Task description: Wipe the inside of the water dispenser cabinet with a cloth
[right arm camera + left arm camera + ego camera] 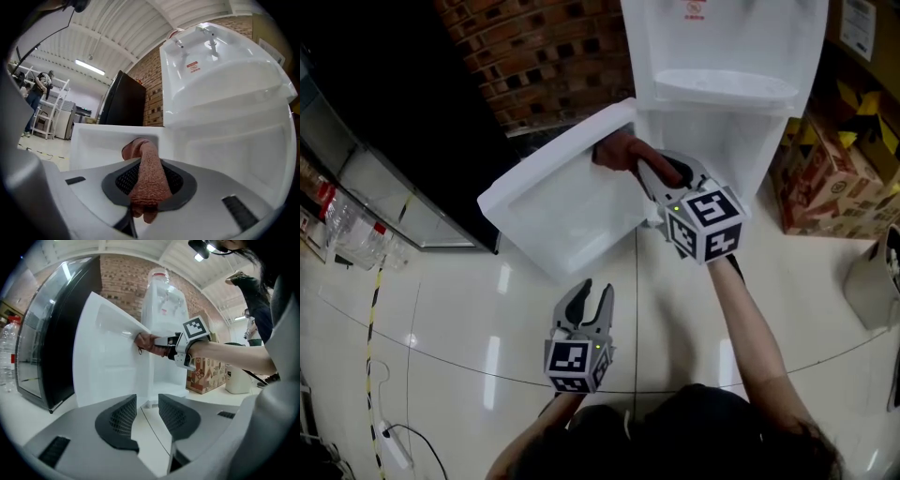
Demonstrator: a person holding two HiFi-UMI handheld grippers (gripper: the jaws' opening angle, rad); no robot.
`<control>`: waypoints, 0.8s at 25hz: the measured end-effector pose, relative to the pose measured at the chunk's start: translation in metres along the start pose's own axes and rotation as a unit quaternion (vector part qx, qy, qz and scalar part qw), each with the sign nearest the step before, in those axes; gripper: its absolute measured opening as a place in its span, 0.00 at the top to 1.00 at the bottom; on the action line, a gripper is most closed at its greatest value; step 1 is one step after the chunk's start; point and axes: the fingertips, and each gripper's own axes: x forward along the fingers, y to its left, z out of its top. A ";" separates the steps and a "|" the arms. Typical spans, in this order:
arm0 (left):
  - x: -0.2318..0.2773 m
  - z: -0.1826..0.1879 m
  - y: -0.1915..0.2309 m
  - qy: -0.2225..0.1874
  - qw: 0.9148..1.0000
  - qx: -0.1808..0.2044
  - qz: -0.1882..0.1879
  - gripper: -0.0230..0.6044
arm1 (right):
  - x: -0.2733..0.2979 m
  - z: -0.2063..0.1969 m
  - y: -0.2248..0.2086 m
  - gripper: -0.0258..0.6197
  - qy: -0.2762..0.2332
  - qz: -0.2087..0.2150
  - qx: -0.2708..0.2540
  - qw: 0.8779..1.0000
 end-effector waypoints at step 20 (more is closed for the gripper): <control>0.006 -0.024 -0.029 0.031 0.999 -0.017 -0.035 0.77 | -0.006 -0.065 0.187 0.83 0.050 0.195 -0.067 0.977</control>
